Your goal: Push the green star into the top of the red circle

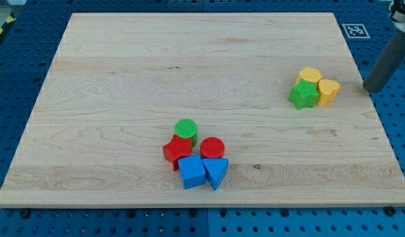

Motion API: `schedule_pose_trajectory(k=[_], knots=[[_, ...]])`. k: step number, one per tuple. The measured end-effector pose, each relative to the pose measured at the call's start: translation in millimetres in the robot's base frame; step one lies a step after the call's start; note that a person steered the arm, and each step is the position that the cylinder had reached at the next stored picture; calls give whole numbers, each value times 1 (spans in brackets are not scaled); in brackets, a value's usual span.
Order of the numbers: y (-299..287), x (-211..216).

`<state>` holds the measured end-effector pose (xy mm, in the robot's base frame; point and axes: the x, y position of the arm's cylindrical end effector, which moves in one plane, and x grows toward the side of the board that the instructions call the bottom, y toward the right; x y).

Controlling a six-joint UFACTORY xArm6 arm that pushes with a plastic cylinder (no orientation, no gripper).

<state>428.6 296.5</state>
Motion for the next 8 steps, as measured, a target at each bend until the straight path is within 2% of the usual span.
schedule_pose_trajectory(k=[4, 8], knots=[[-180, 14], [-252, -7]])
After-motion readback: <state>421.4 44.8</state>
